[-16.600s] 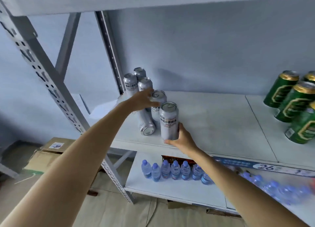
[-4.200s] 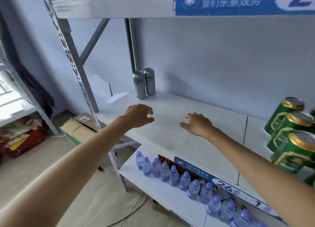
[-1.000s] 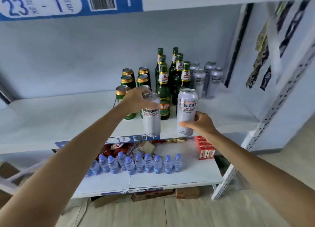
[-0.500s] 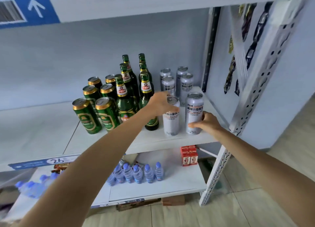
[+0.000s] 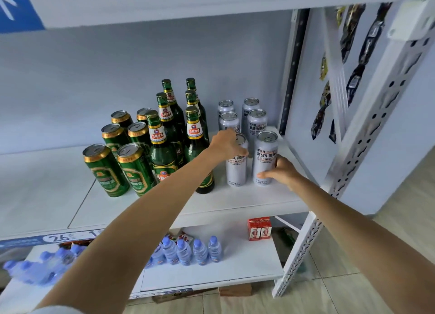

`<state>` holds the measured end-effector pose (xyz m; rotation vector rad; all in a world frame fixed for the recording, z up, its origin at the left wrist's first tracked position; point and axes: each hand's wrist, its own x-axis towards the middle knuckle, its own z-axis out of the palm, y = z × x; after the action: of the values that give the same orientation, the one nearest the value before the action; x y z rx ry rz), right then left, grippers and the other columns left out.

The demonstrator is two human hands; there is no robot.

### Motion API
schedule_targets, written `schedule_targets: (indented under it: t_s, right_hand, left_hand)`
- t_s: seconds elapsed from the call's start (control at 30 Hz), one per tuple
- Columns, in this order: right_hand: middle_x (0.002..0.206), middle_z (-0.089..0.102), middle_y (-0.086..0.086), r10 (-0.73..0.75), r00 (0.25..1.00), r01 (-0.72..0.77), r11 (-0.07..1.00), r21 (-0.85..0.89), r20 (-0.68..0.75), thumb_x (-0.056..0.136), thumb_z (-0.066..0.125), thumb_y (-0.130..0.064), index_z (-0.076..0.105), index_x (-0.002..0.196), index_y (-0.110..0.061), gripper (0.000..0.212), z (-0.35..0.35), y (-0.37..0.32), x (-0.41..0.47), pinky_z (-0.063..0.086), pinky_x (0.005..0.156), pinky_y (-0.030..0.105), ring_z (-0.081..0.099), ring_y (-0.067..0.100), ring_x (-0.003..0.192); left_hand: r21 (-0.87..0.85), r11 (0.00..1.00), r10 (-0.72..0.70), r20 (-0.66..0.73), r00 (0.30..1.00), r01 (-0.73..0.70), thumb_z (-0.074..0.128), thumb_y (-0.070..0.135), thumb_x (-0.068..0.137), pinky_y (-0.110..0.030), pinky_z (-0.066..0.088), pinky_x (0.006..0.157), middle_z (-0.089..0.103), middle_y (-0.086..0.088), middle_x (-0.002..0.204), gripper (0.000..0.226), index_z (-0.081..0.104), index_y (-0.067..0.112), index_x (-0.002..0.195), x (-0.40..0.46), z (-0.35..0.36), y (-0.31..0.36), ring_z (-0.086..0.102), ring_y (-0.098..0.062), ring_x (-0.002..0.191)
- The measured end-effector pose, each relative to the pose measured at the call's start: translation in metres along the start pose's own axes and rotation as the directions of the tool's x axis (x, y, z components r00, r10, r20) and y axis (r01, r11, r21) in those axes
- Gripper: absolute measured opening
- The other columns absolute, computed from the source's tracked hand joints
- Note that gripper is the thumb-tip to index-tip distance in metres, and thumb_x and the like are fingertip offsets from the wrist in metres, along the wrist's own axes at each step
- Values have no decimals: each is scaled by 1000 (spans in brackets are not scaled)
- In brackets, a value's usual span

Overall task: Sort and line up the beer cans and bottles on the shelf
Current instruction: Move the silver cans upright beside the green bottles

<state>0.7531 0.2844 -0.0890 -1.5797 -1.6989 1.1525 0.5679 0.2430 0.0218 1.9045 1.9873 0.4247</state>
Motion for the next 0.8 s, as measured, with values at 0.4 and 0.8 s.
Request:
schedule_targets:
  t_s: [0.4, 0.8]
  right_hand:
    - [140, 47, -1, -240, 970, 238, 970, -49, -38, 70, 83, -31, 39, 142, -16, 86, -52, -76, -17, 36, 109, 35, 44, 17, 131]
    - [134, 55, 4, -501, 829, 557, 786, -269, 249, 85, 65, -43, 48, 136, -13, 61, 25, -224, -34, 42, 101, 32, 53, 19, 121]
  left_hand:
    - [209, 948, 266, -99, 959, -242, 60, 44, 88, -40, 47, 96, 59, -12, 126, 58, 50, 7, 132, -36, -79, 13, 58, -27, 111]
    - [319, 947, -19, -56, 998, 36, 69, 38, 84, -33, 39, 90, 53, -6, 133, 56, 51, 20, 134, -78, -169, -94, 50, -27, 119]
